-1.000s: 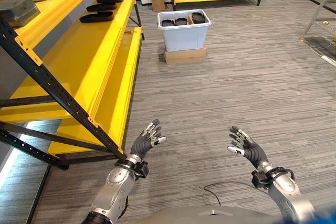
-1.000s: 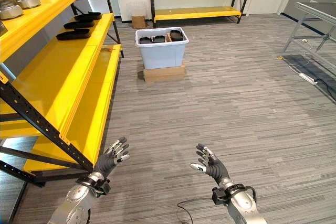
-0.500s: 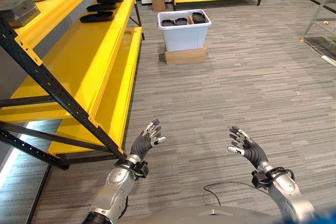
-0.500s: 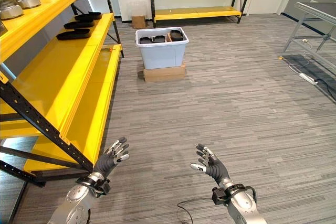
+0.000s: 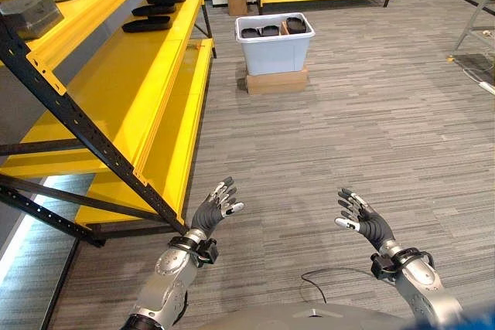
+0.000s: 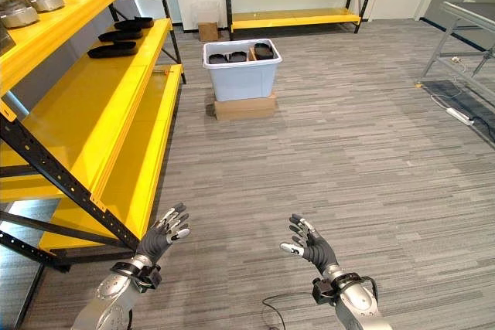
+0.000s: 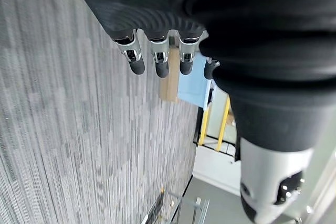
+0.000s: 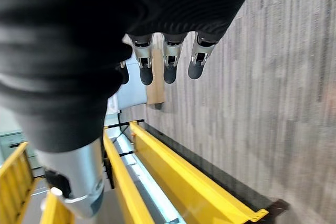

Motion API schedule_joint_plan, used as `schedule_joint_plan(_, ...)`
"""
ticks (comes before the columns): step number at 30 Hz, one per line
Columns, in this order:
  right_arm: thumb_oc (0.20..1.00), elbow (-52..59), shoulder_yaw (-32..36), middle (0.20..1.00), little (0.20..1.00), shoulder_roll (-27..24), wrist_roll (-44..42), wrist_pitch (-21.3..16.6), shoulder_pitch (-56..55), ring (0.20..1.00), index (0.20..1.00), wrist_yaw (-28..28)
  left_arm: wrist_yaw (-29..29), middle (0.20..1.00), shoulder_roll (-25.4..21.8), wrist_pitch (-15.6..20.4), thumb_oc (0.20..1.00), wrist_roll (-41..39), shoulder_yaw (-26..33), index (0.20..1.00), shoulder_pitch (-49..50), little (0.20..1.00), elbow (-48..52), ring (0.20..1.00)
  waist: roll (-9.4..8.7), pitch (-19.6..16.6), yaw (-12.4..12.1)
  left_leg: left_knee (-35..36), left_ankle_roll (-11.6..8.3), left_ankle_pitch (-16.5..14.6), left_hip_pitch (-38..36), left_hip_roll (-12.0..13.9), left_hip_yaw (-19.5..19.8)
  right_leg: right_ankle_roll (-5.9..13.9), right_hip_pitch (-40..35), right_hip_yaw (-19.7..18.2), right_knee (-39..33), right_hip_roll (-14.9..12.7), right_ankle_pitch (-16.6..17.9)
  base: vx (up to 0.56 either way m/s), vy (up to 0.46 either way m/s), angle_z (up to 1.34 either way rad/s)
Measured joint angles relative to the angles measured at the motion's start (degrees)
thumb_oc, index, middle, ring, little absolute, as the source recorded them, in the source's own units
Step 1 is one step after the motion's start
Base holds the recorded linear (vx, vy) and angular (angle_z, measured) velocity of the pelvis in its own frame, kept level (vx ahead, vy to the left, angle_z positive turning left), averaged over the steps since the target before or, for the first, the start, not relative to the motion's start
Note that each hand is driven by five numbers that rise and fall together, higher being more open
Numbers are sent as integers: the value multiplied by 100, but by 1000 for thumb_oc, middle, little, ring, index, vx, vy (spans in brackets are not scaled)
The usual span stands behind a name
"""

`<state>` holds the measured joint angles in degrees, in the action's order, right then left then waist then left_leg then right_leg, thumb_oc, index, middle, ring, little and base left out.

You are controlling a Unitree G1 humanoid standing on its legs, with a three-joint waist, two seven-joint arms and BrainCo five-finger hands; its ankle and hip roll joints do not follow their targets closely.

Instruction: Move parts from the plastic box to the shelf.

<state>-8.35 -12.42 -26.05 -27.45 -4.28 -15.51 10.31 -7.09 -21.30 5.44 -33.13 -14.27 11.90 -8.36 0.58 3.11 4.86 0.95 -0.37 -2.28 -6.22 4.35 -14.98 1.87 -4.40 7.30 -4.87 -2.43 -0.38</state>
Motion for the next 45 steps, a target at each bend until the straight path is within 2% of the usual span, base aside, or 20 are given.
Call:
schedule_joint_plan(2,1000,5,3,1000,1000,14,-3,12,-17,1000,1000,51,-1,1000,-19,-4,1000,-1,111,1000,113,1000,7,1000,-149,103,-63,-451,-129,-88,195,111,43,-133,77,-39,117,42,-79,-15,-254,-8)
schedule_joint_plan(7,1000,-36,148,1000,1000,-151,-36,-17,-102,1000,1000,54,-12,1000,-148,-26,1000,-9,82,1000,272,1000,-4,1000,-485,428,-375,-3698,-372,84,1946,571,943,-666,264,-17,811,253,-424,61,-93,-1)
schedule_joint_plan(12,1000,-519,167,1000,1000,-110,-31,-34,268,1000,1000,-59,0,1000,102,-19,1000,0,84,1000,104,1000,-79,1000,-282,565,-467,-120,-662,446,1765,624,1072,-464,308,-168,538,294,-247,297,131,7)
schedule_joint_plan(16,1000,-625,179,1000,1000,-102,-12,-50,417,1000,1000,-97,92,1000,231,39,1000,-2,113,1000,-21,1000,-152,1000,-34,523,-619,-69,-660,606,1832,855,913,-418,29,-491,302,331,-295,386,174,-44)
schedule_joint_plan(18,1000,-643,52,1000,1000,-95,4,-48,334,1000,1000,-98,116,1000,259,39,1000,-5,88,1000,-404,1000,-240,1000,-75,429,-479,-561,-629,630,1865,698,927,-174,-6,-549,632,80,-730,612,306,-43)
schedule_joint_plan(20,1000,-495,-49,1000,1000,27,7,-24,193,1000,1000,-62,123,1000,56,64,1000,-9,102,1000,-404,1000,-146,1000,-496,173,-595,-1154,-64,255,1908,248,321,32,373,-615,1497,-702,-1351,526,316,-61)
schedule_joint_plan(21,1000,-298,-184,1000,1000,156,6,-18,158,1000,1000,-45,153,1000,-125,63,1000,-9,190,1000,-330,1000,-147,1000,-715,31,-554,-1414,214,50,1925,-17,187,276,504,-498,2164,-1148,-1398,234,150,-50)
schedule_joint_plan(22,1000,-187,-219,1000,1000,173,7,-22,94,1000,1000,-17,182,1000,-237,99,1000,-8,159,1000,-361,1000,-117,1000,-700,31,-543,-1423,282,-84,1909,-114,210,321,495,-549,2375,-1264,-936,437,322,21)
schedule_joint_plan(23,1000,-190,-215,1000,1000,303,7,-16,89,1000,1000,-14,250,1000,-358,109,1000,-8,163,1000,-462,1000,-130,1000,-823,3,-521,-1481,302,-106,1935,-275,280,476,502,-622,2569,-1385,-996,374,331,15)
schedule_joint_plan(25,1000,-286,-201,1000,1000,324,-7,8,414,1000,1000,-38,322,1000,-458,120,1000,-6,172,1000,-524,1000,-253,1000,-603,84,-560,-1371,584,-361,1540,-487,257,754,762,-664,3693,-1448,-340,370,357,32)
schedule_joint_plan(29,1000,-314,-174,1000,1000,291,-17,17,364,1000,1000,-13,326,1000,-419,98,1000,3,53,1000,-237,1000,-146,1000,-232,177,-539,-845,910,-666,776,-741,418,480,1703,-650,5514,-1581,-203,283,150,20)
schedule_joint_plan(31,1000,-257,-377,1000,1000,123,-42,23,294,1000,1000,46,332,1000,-389,128,1000,2,68,1000,-166,1000,-172,1000,34,376,-277,-737,958,-708,561,-571,599,345,2753,-586,5270,-840,-747,431,-41,25)
schedule_joint_plan(32,1000,-265,-387,1000,1000,236,-47,39,119,1000,1000,28,268,1000,-458,98,1000,5,-57,1000,-156,1000,-180,1000,39,462,33,-394,733,-561,252,-494,678,278,3115,-324,4452,-583,-804,606,-232,53)
schedule_joint_plan(33,1000,-260,-355,1000,1000,248,-47,75,-106,1000,1000,67,214,1000,-323,99,1000,2,-55,1000,-111,1000,-184,1000,-102,480,99,-218,616,-715,-31,-621,717,566,3042,-157,2076,-560,-602,546,-261,70)
schedule_joint_plan(35,1000,-274,-335,1000,1000,234,-44,105,-127,1000,1000,71,205,1000,-252,99,1000,2,-46,1000,-29,1000,-186,1000,-249,442,118,-174,412,-880,-387,-645,806,530,3062,-254,1393,-579,-302,224,-111,27)
schedule_joint_plan(38,1000,-265,-235,1000,1000,246,-44,92,-191,1000,1000,71,185,1000,-269,99,1000,2,-56,1000,84,1000,-168,1000,-398,334,121,-63,165,-1040,-816,-665,899,419,2746,-197,1384,-664,-238,167,-108,20)
schedule_joint_plan(39,1000,-280,-83,1000,1000,220,-44,92,-174,1000,1000,57,188,1000,-191,94,1000,2,-61,1000,111,1000,-182,1000,-271,335,53,-406,-76,-1291,-871,-474,909,-87,2586,-183,1365,-514,571,682,-486,25)
schedule_joint_plan(40,1000,-333,29,1000,1000,205,-43,75,-105,1000,1000,84,149,1000,20,92,1000,8,-70,1000,87,1000,-185,1000,-192,303,57,-509,-219,-1233,-917,-288,983,-12,2643,76,1691,-527,786,685,-488,32)
schedule_joint_plan(42,1000,-499,88,1000,1000,-30,-45,154,47,1000,1000,60,51,1000,306,105,1000,8,-230,1000,-34,1000,-163,1000,132,181,61,-629,-267,-1130,-1015,123,1037,-235,2458,434,1881,-251,490,257,-258,27)
schedule_joint_plan(45,1000,-351,202,1000,1000,-71,-62,65,364,1000,1000,62,51,1000,296,101,1000,1,-232,1000,-136,1000,-162,1000,156,178,114,-945,-430,-703,-959,283,1076,-465,2386,479,2124,-102,96,252,-327,-9)
